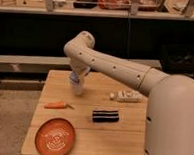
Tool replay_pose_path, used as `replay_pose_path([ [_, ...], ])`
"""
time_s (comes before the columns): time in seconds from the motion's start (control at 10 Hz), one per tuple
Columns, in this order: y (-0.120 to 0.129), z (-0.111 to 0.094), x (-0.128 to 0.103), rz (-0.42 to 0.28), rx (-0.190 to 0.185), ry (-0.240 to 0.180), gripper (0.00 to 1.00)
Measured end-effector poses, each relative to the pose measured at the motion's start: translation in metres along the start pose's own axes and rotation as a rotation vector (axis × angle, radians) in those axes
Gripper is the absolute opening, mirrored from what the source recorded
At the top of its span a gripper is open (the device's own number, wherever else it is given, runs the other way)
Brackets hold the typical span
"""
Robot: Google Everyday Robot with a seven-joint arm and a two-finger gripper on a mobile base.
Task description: Place the white sponge in the ceramic cup
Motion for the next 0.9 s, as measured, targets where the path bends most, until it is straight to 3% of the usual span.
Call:
replay_pose_path([
  [0.9,0.0018,0.0047,0.0013,0.027,0.022,-0.027,0.02],
])
